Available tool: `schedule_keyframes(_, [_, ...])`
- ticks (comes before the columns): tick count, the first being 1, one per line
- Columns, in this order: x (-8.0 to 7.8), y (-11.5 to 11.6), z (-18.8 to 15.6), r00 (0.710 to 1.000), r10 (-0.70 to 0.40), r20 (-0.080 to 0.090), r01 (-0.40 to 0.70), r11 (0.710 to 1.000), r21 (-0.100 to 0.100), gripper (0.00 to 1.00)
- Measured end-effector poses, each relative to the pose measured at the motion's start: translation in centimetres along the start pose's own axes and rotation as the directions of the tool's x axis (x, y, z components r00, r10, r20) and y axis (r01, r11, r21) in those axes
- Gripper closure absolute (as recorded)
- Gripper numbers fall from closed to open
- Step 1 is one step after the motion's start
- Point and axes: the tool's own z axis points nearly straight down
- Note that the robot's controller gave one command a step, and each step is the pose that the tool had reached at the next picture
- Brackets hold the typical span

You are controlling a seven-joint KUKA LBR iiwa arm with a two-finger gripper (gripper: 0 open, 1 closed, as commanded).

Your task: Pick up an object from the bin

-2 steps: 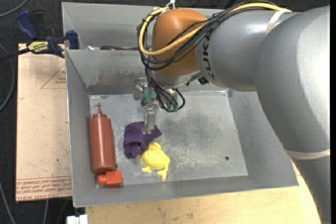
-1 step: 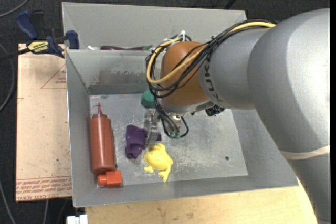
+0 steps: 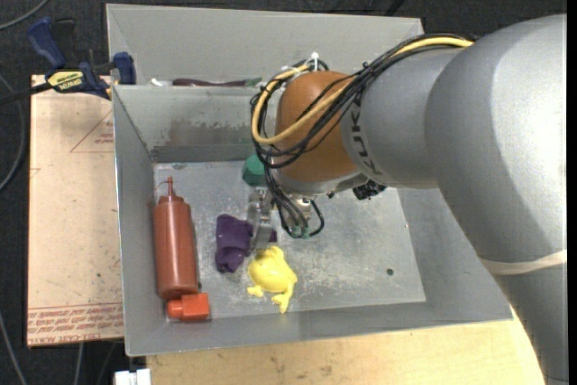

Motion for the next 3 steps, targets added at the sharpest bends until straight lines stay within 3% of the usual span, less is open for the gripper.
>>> schedule_keyframes(1, [-0.1,0.9,-10.6,1.0,-0.031,0.003,0.031,1.0,-0.001,1.0])
schedule_keyframes(2, [-0.1,0.9,-10.6,1.0,-0.031,0.003,0.031,1.0,-0.001,1.0])
schedule_keyframes(3, [-0.3,0.8,-15.0,1.0,-0.022,-0.003,0.022,1.0,0.0,1.0])
